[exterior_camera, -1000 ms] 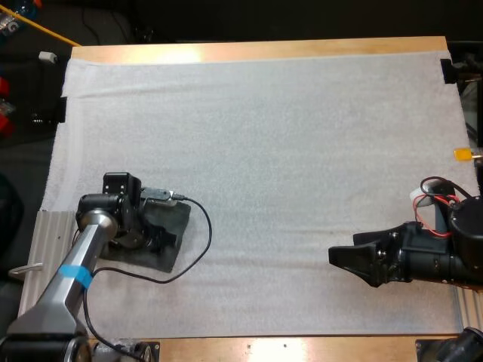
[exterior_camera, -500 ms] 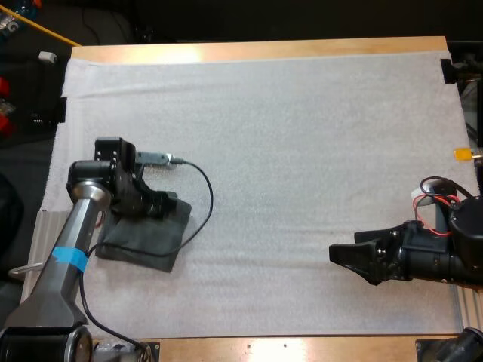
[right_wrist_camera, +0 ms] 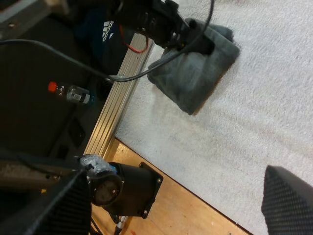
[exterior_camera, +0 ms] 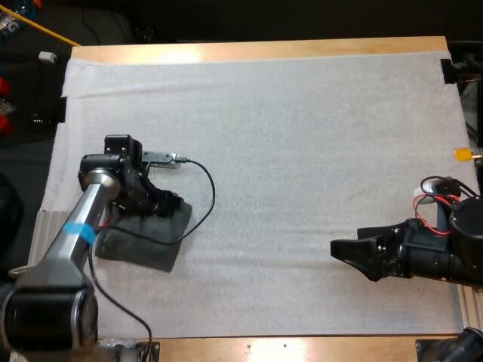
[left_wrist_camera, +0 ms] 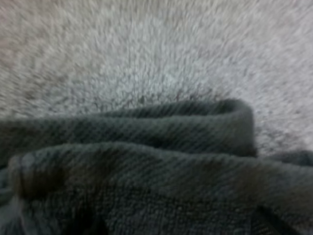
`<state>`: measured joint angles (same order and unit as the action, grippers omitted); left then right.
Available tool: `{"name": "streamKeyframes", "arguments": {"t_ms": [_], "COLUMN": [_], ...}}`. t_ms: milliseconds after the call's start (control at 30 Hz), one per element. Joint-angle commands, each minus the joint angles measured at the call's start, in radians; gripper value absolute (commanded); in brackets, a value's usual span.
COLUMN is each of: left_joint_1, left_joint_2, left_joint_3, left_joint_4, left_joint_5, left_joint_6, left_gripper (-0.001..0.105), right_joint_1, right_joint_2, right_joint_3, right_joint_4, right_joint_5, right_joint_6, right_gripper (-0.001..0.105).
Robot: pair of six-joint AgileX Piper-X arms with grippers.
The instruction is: Pick towel from pile, fold and stack
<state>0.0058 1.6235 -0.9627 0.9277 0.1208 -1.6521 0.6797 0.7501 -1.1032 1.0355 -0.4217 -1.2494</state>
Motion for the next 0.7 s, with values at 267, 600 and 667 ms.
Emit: {"name": "streamKeyframes", "arguments": {"t_ms": [267, 600, 667], "left_joint_1": [-0.006, -0.006, -0.006], "left_joint_2": [-0.036, -0.232, -0.289], "left_joint_3": [-0.056, -0.18, -0.201], "left_joint_4": [0.068, 0.17, 0.187], "left_joint_5": [0.002, 0.004, 0.015], "left_joint_6": [-0.004, -0.004, -0.004], "left_gripper": [0.059, 0.059, 0.059], "right_joint_1": [0.001, 0.001, 0.001], "right_joint_2": [-0.004, -0.004, -0.004], "right_joint_3": [-0.006, -0.006, -0.006], "right_joint_4": [-0.008, -0.008, -0.008], "right_joint_5": [0.0, 0.009, 0.055], "right_joint_6": [-0.004, -0.011, -0.033], "right_gripper": [0.07, 0.07, 0.07]}}
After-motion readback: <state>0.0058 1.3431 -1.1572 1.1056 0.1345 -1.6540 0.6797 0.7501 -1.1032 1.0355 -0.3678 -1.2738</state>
